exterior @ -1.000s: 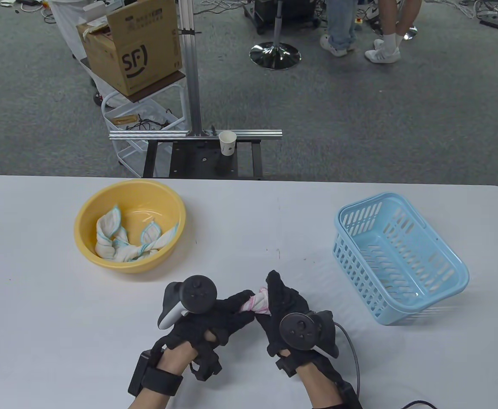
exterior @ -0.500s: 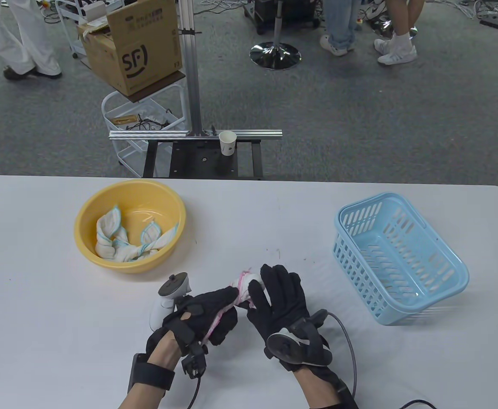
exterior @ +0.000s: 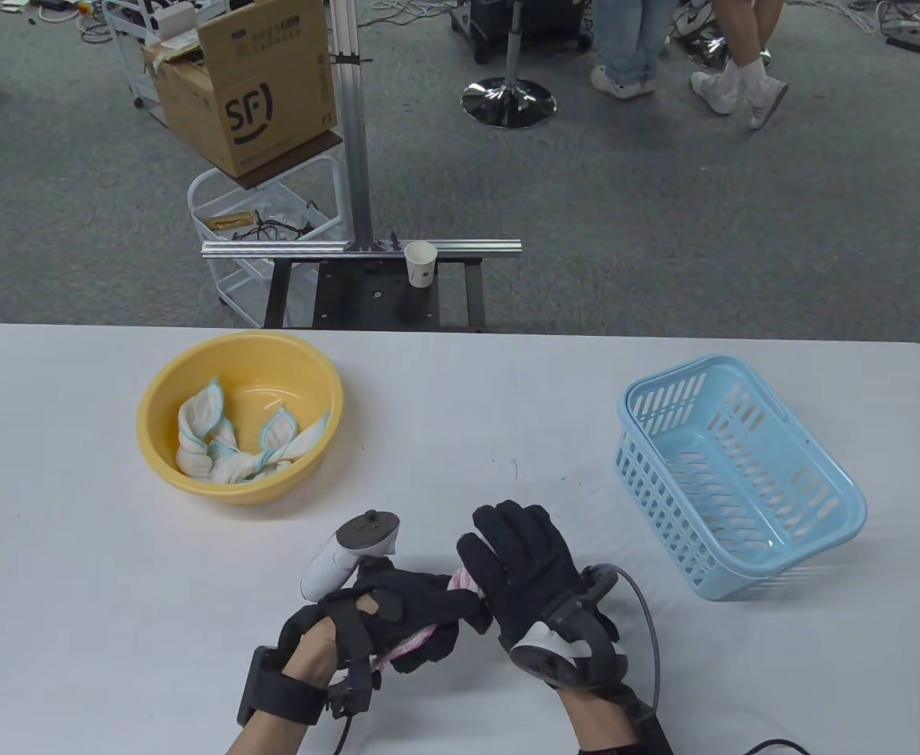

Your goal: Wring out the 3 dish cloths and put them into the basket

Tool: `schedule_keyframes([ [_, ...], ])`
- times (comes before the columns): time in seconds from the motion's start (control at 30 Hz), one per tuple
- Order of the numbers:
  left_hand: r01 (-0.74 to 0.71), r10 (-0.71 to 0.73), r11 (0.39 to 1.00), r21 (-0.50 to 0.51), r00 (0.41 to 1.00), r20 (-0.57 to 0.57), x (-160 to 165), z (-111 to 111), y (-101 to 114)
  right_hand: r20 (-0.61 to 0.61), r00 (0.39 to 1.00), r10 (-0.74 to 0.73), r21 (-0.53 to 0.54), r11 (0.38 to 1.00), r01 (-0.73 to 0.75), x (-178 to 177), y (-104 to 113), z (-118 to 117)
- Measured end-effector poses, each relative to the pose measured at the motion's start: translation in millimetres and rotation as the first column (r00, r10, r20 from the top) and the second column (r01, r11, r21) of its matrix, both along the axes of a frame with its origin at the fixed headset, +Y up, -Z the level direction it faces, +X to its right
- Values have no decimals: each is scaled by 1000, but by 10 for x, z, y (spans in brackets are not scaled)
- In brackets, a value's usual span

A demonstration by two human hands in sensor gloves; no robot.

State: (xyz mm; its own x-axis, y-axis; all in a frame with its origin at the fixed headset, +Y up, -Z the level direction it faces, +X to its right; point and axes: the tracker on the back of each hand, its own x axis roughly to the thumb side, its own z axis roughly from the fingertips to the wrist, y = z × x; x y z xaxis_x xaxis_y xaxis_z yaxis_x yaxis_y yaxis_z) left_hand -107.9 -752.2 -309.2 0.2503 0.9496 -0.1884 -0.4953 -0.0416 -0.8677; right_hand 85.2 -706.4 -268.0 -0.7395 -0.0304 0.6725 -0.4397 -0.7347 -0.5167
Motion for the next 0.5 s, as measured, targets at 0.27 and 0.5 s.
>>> schedule_keyframes([
  [0.27, 516, -443, 711, 477, 856, -266, 7, 4, 188, 26, 997, 73, -142, 987, -69, -79, -65, -60],
  [0.5, 661, -515, 368, 654, 731, -448, 68, 41, 227, 60, 990, 124, -277, 955, -103, -143, -96, -101],
])
